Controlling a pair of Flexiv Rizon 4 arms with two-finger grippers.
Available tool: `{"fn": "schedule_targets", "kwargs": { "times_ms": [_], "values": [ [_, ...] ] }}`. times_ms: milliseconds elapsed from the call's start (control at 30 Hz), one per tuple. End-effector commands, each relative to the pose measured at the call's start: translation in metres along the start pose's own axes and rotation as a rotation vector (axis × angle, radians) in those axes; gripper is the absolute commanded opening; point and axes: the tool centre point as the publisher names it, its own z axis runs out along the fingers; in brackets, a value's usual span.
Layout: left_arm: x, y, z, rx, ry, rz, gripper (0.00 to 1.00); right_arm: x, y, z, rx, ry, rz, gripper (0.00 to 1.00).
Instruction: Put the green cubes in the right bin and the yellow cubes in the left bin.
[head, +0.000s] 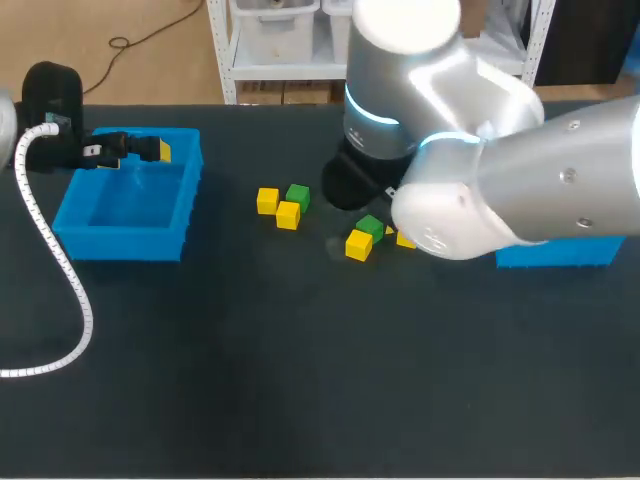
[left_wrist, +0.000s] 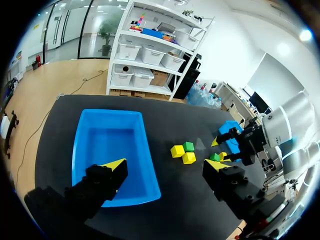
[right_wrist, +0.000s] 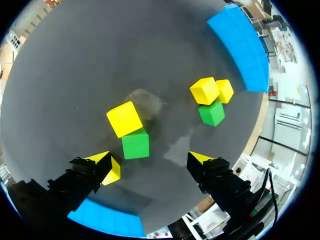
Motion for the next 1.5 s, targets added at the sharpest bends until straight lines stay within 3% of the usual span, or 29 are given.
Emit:
{"fn": "schedule_targets", "kwargs": {
  "times_ms": [33,533,600,633,667,700,1400,1433,1467,1500],
  "values": [
    [0.001,0.002,0.0,0.009,-0.007,0.002,1.0,0.0,0.007,0.004,0.012,-0.009,0.022,1.0],
    [0.001,0.002,0.0,0.009,-0.007,0.002,1.0,0.006,0.016,0.026,0.076,-0.014,0.148,0.98],
    [0.001,0.002,0.0,0.009,-0.007,0.002,1.0,0.006,0.016,0.029,0.081,-0.012,0.165,0.41],
    [0.001,0.002,0.0,0.009,-0.007,0.002,1.0,0.007,0.015,0.03,0.082,-0.012,0.167,0.29],
    [0.001,0.002,0.0,0.009,-0.007,0.002,1.0,0.007,0.015,0.03,0.085,-0.014,0.182,0.1],
    [0.001,0.002,0.0,0.009,-0.007,0.002,1.0,0.006,0.014,0.03,0.087,-0.014,0.185,0.0],
    [0.001,0.002,0.0,0.009,-0.007,0.002,1.0,0.012,0.01,0.02,0.148,-0.02,0.255,0.0],
    [0.001,0.002,0.0,0.009,-0.007,0.002,1.0,0.013,0.01,0.02,0.15,-0.018,0.253,0.12],
    [0.001,0.002,0.0,0.009,-0.007,0.002,1.0,0.013,0.01,0.019,0.164,-0.015,0.248,0.41],
    [0.001,0.002,0.0,0.009,-0.007,0.002,1.0,0.012,0.009,0.018,0.166,-0.016,0.248,1.0]
  ]
}}
